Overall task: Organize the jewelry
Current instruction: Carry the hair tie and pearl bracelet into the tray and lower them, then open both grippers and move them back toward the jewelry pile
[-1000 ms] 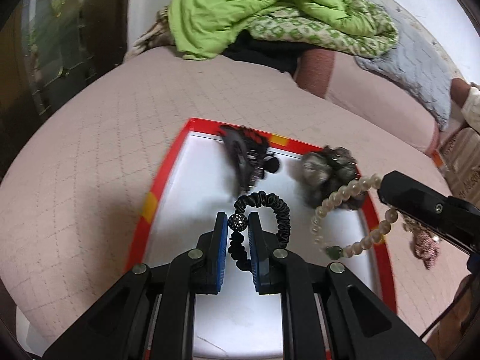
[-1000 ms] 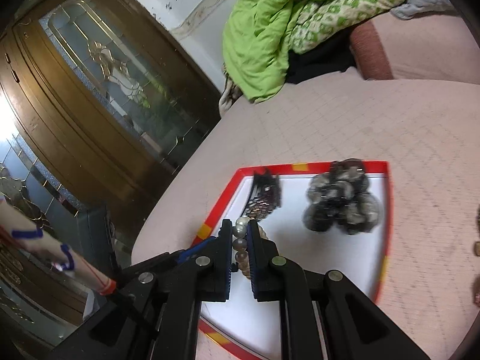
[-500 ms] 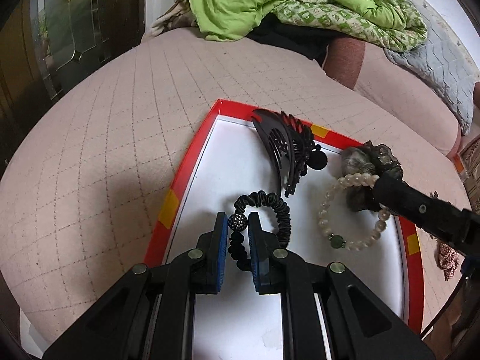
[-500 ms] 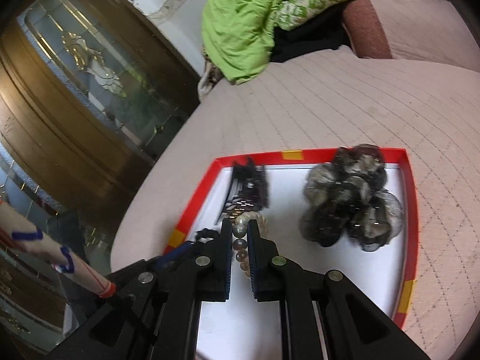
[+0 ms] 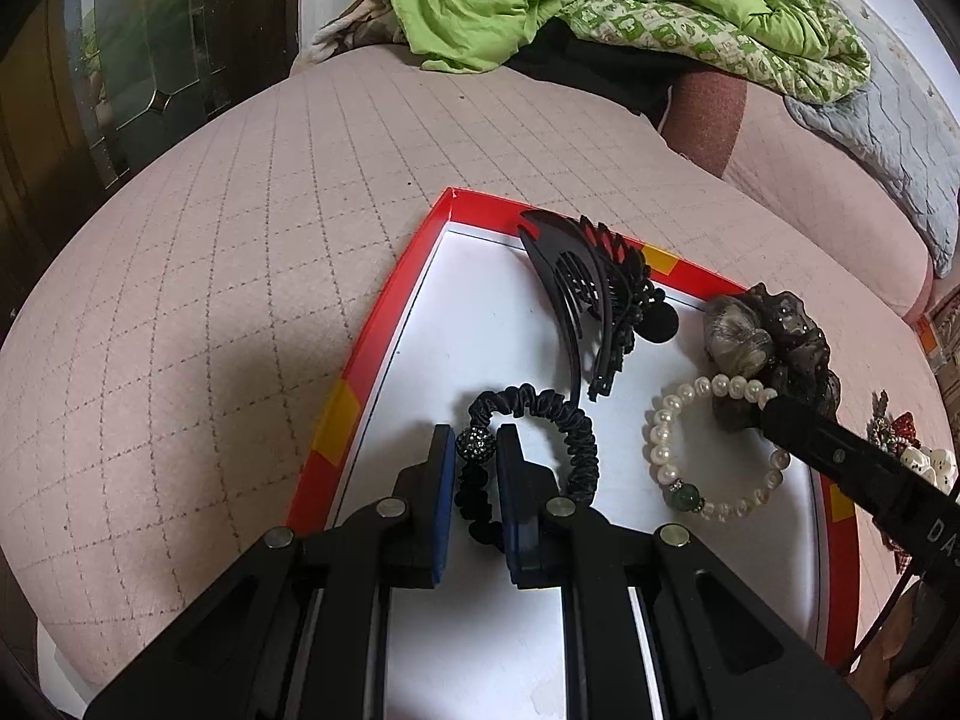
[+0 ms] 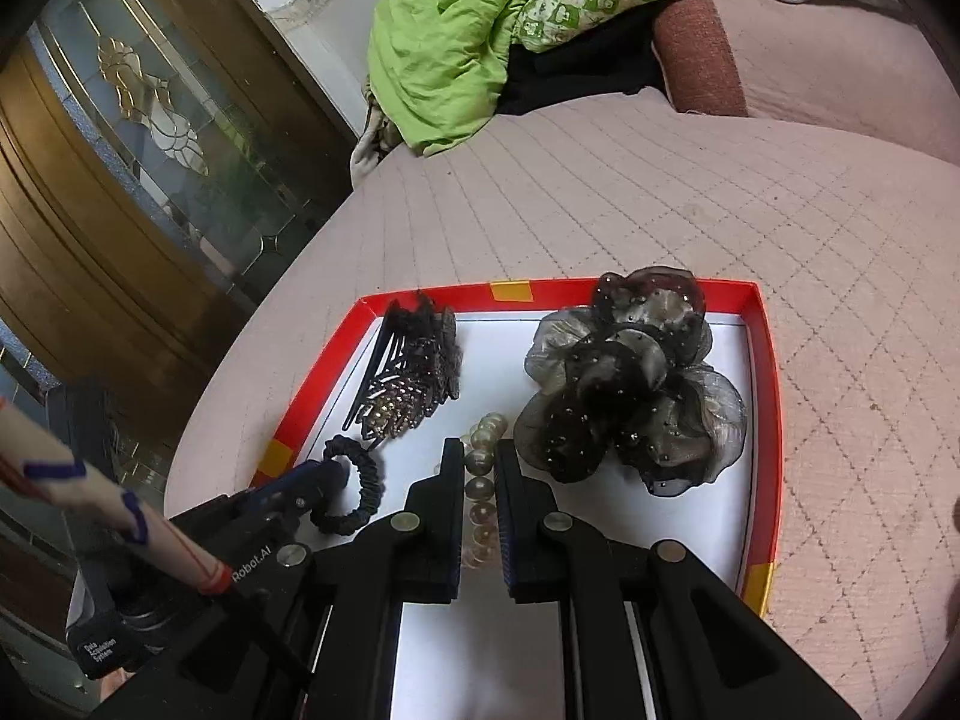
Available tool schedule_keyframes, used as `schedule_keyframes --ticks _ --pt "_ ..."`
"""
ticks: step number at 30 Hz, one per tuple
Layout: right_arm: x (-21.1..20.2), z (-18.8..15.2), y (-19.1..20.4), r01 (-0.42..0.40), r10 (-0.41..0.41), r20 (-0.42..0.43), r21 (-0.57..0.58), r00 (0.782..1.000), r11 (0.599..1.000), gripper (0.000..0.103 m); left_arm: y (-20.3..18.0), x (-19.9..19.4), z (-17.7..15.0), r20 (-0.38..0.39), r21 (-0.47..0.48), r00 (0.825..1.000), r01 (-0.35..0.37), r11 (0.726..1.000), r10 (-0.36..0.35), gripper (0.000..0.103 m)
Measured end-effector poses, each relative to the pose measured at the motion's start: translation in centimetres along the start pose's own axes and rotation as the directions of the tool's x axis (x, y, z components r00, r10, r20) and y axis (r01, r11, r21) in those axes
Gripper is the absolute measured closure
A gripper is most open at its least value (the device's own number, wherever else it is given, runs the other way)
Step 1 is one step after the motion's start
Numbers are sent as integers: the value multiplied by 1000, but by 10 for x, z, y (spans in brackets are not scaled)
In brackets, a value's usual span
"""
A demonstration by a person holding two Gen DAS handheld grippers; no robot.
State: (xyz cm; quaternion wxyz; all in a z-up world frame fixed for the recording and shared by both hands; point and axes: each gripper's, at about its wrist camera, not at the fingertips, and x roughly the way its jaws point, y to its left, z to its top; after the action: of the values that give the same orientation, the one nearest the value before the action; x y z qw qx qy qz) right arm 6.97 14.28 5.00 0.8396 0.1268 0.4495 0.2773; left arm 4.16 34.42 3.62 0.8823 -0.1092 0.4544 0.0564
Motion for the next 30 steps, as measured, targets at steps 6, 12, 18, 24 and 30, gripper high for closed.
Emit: schedule_keyframes --ticks 6,12,18,24,30 --pt "3 -3 -3 28 -28 -14 -6 999 1000 92 0 -3 1 12 7 1000 11 1000 -11 90" --pt "7 -6 -1 45 -45 -35 -13 998 999 91 2 -4 4 22 -8 1000 10 1000 -10 75" --pt "5 -5 1 66 -66 -31 -23 997 998 91 0 -9 4 43 -10 999 14 1000 -14 71" --pt "0 -6 -1 69 -69 -32 -19 997 997 91 -4 -14 4 59 -5 998 18 1000 -18 70" --pt "-10 -7 -5 49 -49 -20 -9 999 999 91 -12 -18 3 78 11 997 12 1000 -13 70"
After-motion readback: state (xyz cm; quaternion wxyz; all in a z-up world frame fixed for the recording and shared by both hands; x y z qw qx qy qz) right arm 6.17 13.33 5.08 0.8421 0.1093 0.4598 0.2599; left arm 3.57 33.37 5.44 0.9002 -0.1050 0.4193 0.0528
